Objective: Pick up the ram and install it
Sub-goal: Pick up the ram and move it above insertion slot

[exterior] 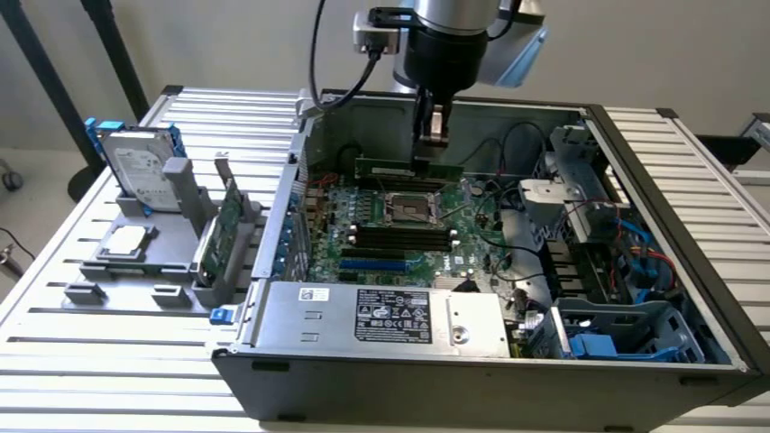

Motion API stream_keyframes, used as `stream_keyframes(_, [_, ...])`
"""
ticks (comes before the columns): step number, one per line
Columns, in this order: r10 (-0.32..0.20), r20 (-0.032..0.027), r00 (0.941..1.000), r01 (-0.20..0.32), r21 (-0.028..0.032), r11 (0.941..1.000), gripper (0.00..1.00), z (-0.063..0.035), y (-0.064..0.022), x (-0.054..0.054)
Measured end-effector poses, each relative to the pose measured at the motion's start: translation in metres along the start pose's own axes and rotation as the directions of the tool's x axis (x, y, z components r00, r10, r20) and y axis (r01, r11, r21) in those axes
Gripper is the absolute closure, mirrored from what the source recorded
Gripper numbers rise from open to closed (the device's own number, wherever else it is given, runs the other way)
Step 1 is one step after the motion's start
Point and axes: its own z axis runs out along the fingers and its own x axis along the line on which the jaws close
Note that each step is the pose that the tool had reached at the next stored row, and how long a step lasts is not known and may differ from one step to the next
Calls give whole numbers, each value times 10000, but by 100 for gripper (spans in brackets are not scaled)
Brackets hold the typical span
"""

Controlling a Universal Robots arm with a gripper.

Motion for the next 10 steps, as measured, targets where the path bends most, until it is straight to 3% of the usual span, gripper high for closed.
stream_keyframes(10, [8, -152, 9999, -8, 6, 10000, 87, 160, -11, -58])
